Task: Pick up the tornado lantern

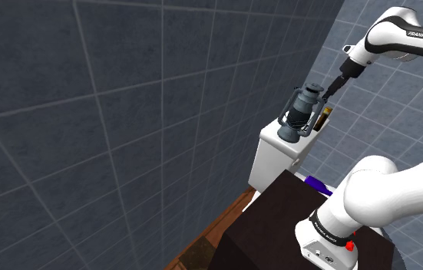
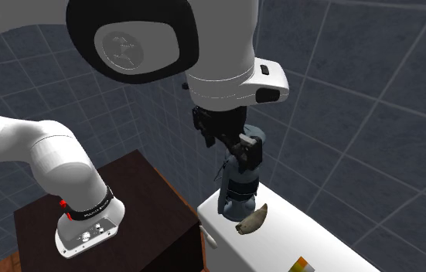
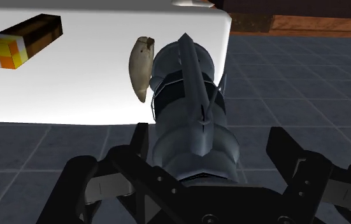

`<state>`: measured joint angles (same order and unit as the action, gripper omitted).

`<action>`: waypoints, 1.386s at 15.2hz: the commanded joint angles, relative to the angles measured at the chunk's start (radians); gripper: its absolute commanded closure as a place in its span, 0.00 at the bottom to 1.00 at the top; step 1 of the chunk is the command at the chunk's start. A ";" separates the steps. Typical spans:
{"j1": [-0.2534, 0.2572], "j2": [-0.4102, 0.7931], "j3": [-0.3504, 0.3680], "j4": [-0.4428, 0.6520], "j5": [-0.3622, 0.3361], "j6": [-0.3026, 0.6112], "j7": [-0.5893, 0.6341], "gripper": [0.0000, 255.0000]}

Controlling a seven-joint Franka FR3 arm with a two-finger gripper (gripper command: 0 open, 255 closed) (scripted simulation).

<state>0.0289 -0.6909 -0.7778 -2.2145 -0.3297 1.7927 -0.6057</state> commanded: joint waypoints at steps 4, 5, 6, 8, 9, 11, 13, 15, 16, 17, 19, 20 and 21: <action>-0.004 -0.001 -0.022 -0.056 -0.014 0.058 -0.003 0.00; -0.004 -0.001 -0.023 -0.056 -0.014 0.058 -0.003 0.00; -0.002 0.001 -0.023 -0.054 -0.013 0.058 -0.003 1.00; -0.003 0.001 -0.024 -0.054 -0.013 0.058 -0.003 1.00; -0.003 0.001 -0.024 -0.054 -0.013 0.058 -0.003 1.00; -0.003 0.001 -0.024 -0.054 -0.013 0.058 -0.003 1.00; -0.003 0.001 -0.024 -0.053 -0.013 0.057 -0.004 1.00; -0.004 -0.001 -0.023 -0.056 -0.014 0.058 -0.003 1.00; -0.003 -0.001 -0.018 -0.043 -0.011 0.045 -0.002 1.00; -0.002 0.000 -0.013 -0.031 -0.007 0.032 -0.002 1.00; 0.001 0.001 -0.004 -0.005 -0.001 0.007 -0.002 1.00; 0.003 0.003 0.000 0.009 0.002 -0.005 -0.002 1.00; 0.004 0.004 0.004 0.022 0.006 -0.018 -0.001 1.00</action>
<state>0.0297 -0.6901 -0.7780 -2.2092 -0.3286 1.7870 -0.6075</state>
